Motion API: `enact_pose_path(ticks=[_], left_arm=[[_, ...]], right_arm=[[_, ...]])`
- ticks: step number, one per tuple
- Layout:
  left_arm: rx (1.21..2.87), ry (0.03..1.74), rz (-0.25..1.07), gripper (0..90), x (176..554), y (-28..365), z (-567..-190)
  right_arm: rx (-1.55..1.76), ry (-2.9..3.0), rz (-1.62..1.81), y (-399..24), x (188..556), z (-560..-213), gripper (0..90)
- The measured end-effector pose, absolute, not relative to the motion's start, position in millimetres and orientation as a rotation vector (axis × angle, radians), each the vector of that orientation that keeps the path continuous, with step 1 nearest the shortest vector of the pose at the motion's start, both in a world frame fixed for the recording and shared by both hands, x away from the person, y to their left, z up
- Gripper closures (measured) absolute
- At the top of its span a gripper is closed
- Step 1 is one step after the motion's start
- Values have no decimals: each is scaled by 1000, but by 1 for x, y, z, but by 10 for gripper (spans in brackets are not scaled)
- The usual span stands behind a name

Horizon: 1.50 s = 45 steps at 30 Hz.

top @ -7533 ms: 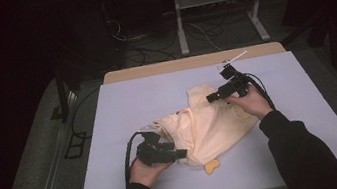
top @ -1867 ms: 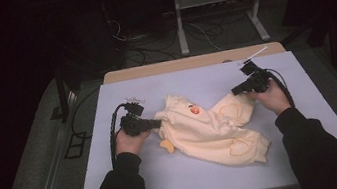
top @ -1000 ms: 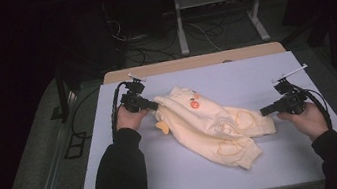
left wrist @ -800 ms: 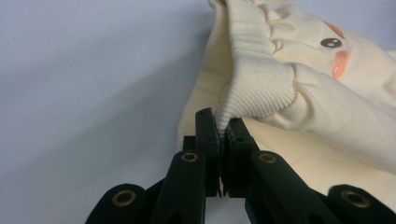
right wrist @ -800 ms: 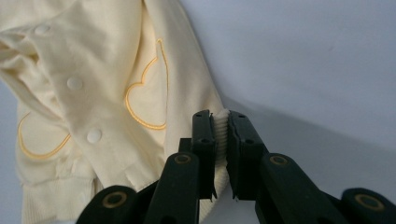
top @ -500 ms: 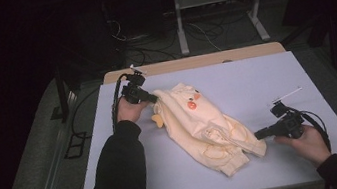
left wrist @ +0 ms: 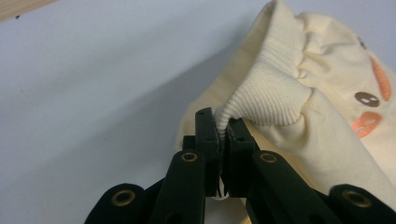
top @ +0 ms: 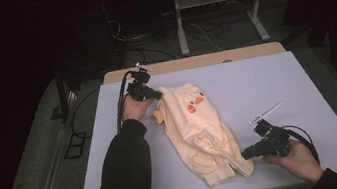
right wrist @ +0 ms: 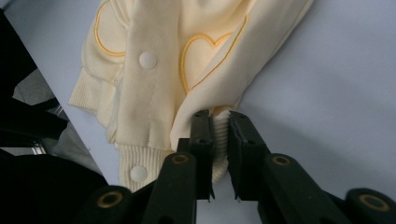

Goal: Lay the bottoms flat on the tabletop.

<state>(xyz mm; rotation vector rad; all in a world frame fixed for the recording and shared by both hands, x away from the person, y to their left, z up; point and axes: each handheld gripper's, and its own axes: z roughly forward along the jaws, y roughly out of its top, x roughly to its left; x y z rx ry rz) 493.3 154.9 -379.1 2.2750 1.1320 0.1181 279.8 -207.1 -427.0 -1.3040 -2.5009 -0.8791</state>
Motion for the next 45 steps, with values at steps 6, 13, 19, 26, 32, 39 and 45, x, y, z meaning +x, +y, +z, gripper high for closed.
enact_pose_path(ticks=[6,13,19,26,32,39,45], left_arm=[[2206,1156,89,706,487,165,-374],[2110,1187,29,502,473,190,-366],[1970,1228,-18,462,454,208,-377],[1882,1251,-73,441,439,211,-401],[1874,1252,-80,424,431,196,-415],[1912,1295,-112,453,431,179,-433],[1956,1329,-127,667,433,172,-443]], right_arm=[[-1289,-2496,-978,-218,289,-420,555],[-1297,-2509,-1094,-222,313,-412,398],[-1304,-2538,-1123,-216,340,-408,359],[-1376,-2551,-1130,-207,376,-405,359],[-1468,-2544,-1109,-202,403,-415,360],[-1606,-2501,-1121,-203,431,-428,380],[-1633,-2493,-1134,-200,448,-434,381]])
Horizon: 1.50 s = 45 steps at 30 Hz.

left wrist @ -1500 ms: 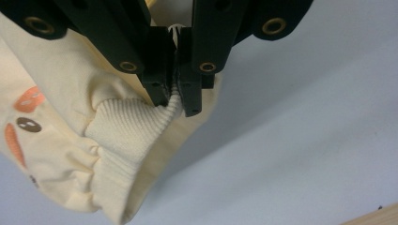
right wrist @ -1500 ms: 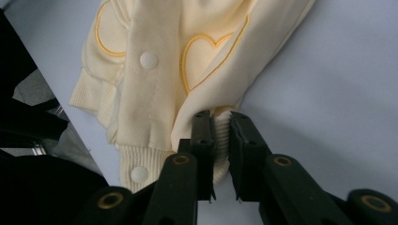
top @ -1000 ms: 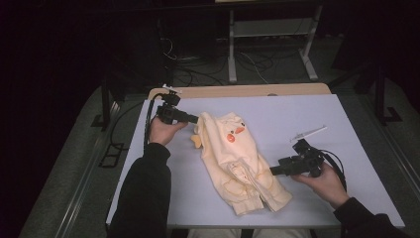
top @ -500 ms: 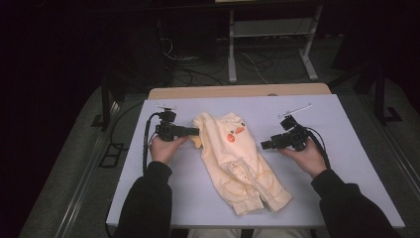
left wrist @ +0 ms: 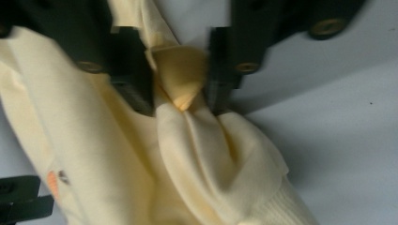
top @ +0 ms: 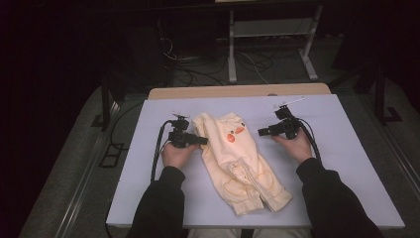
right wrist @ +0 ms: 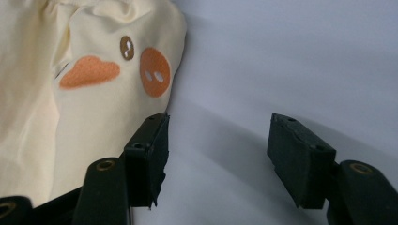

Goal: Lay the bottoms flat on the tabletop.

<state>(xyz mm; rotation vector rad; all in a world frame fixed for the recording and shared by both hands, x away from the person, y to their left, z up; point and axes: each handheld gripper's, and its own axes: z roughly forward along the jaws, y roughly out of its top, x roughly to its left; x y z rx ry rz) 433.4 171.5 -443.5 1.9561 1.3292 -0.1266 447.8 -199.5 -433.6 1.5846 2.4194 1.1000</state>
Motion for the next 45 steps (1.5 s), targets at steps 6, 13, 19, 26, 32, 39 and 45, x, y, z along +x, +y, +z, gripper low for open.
enact_pose_path(ticks=[6,13,19,26,32,39,45], left_arm=[[1923,1312,-150,809,429,181,-442],[1919,1327,-178,810,420,205,-439],[1911,1335,-202,809,410,223,-439],[1906,1344,-196,808,403,232,-444],[1885,1349,-204,806,401,238,-446],[1881,1344,-202,807,400,236,-447],[1884,1333,-190,807,400,235,-445]], right_arm=[[1583,2439,1096,-189,458,-439,382],[1578,2428,1118,-185,464,-437,382],[1586,2425,1118,-178,475,-436,391],[1545,2489,1131,-155,483,-444,386],[1504,2555,1175,-138,488,-445,386],[1410,2600,1121,-121,490,-444,545],[1383,2596,1056,-111,485,-437,818]])
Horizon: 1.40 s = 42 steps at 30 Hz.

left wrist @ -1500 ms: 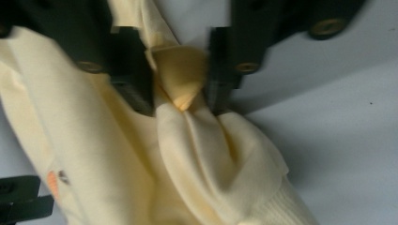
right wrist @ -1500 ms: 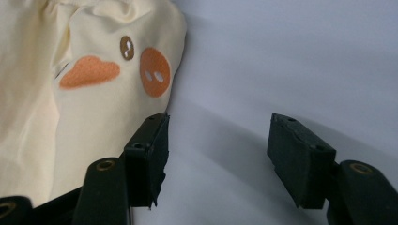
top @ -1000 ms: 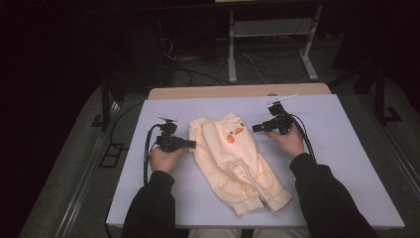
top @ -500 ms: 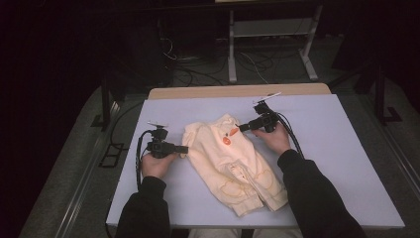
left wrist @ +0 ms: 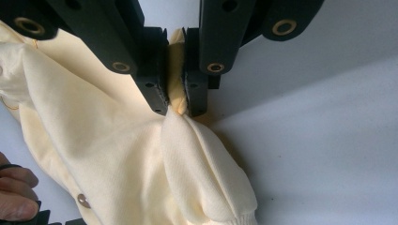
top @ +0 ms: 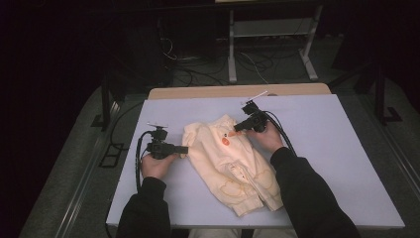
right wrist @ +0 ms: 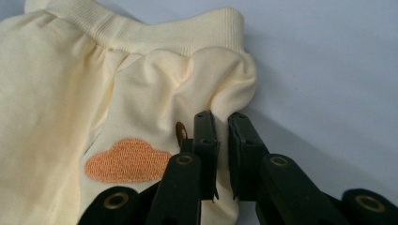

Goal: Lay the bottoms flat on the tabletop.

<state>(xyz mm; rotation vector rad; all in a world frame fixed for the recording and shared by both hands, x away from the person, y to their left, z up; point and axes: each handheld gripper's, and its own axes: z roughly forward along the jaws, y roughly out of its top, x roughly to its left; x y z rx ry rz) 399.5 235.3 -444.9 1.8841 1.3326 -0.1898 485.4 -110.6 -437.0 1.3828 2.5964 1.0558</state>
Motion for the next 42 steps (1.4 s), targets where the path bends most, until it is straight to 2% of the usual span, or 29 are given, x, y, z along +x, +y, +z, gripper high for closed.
enact_pose_path(ticks=[7,23,27,34,42], left_arm=[[1920,1302,-178,808,406,225,-434],[2115,1210,-140,811,476,167,-389],[2122,1218,-149,811,486,161,-389],[2105,1238,-133,812,498,159,-402],[2153,1231,-91,812,521,156,-381]], right_arm=[[1383,2530,1022,-126,480,-414,827],[1539,2287,980,-211,467,-351,826],[1565,2275,1004,-222,470,-353,826],[1622,2283,1001,-224,483,-380,825],[1678,2262,1019,-225,499,-389,824]])
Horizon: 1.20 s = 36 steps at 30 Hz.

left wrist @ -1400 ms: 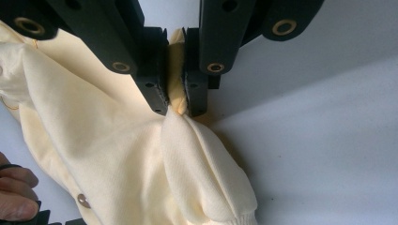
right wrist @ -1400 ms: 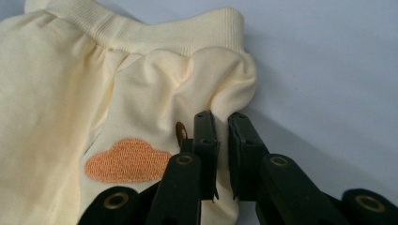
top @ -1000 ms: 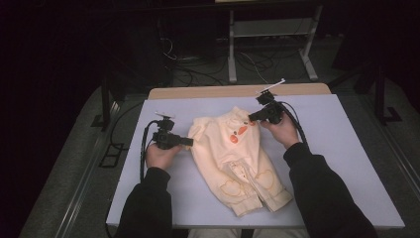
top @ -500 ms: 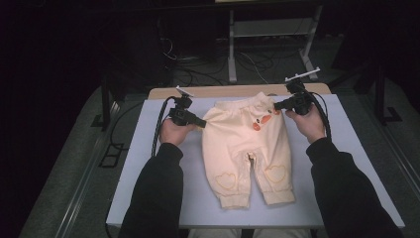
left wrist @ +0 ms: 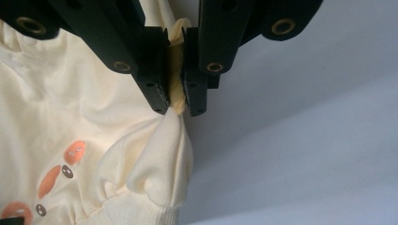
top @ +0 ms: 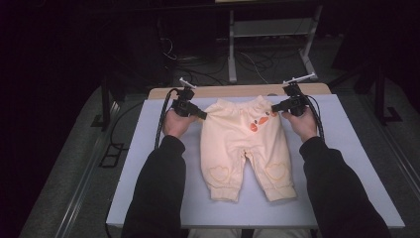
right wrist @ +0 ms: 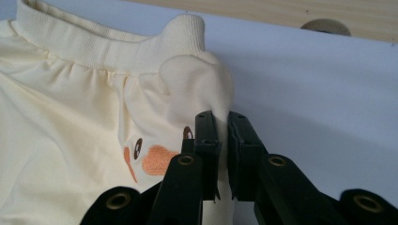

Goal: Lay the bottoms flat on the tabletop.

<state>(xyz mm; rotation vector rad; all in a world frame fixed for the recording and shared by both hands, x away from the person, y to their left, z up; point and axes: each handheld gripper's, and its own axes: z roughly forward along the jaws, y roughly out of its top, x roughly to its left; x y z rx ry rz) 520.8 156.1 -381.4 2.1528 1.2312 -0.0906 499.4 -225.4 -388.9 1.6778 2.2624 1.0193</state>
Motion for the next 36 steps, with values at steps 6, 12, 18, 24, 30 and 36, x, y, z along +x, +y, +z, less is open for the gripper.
enact_pose_path(ticks=[6,12,18,24,30,36], left_arm=[[2145,1245,-32,812,529,155,-369],[2095,1277,9,810,535,160,-368],[2067,1256,149,589,521,161,-378],[1968,1245,185,329,503,173,-391],[1962,1202,155,96,492,176,-399],[1940,1149,133,0,483,176,-402]], right_arm=[[1658,2247,1018,-220,510,-374,824],[1657,2208,1010,-216,520,-365,819],[1648,2175,1029,-214,515,-380,596],[1616,2188,1060,-220,500,-398,400],[1587,2209,1135,-227,489,-404,134],[1524,2222,1190,-232,475,-400,0]])
